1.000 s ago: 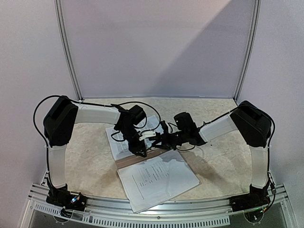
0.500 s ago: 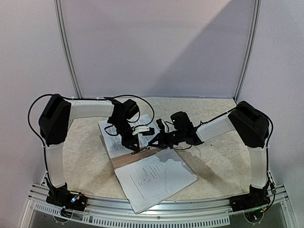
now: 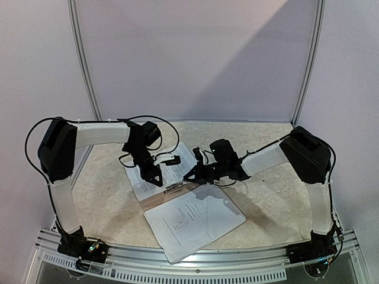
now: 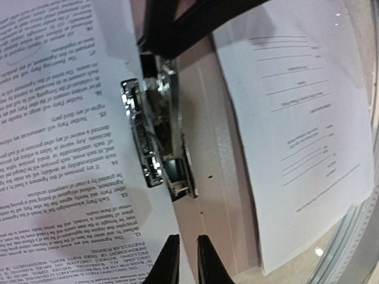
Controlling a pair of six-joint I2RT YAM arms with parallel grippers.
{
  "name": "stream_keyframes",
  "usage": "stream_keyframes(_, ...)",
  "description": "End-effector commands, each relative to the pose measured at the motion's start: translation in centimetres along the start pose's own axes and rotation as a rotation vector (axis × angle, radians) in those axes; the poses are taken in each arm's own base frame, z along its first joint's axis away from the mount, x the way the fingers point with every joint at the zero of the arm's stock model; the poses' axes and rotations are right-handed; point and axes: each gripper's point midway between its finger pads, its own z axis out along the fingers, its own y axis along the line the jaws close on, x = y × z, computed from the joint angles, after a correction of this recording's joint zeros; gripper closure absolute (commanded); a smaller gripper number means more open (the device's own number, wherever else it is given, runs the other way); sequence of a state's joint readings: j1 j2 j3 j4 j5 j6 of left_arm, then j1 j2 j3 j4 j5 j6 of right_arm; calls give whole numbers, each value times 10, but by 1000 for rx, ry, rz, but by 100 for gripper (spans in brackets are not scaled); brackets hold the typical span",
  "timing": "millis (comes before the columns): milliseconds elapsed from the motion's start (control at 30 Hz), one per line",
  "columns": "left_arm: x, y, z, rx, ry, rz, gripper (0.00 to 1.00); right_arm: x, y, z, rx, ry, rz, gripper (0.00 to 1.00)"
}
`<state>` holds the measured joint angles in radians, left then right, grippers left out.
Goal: Put the files into the folder
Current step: Clamp the file with the spring clip on the folder.
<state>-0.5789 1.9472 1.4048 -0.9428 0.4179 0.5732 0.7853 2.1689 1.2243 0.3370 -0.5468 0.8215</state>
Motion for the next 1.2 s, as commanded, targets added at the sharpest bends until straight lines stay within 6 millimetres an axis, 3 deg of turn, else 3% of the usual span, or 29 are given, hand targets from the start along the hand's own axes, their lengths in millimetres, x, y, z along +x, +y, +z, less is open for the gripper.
stream_keyframes(0, 36, 26, 21, -96, 117, -80, 87, 36, -59, 17, 180, 73, 55, 100)
stream_keyframes(133, 50, 20, 39, -36, 154, -130, 87, 47, -80, 24, 234, 75, 66, 100)
stream_keyframes(333, 56, 14, 57, 40, 186, -178, 87, 44, -73, 30, 218, 40, 33, 100)
stream_keyframes(567, 58, 10, 60, 78, 182, -196, 87, 30, -56, 37, 192, -18, -27, 100)
stream_keyframes(833, 59, 0, 64, 142, 182, -202, 88, 48, -95, 54, 274, 21, 43, 100)
stream_keyframes(1167, 60, -9, 65, 204, 193, -222, 88, 40, -85, 61, 273, 30, -4, 100)
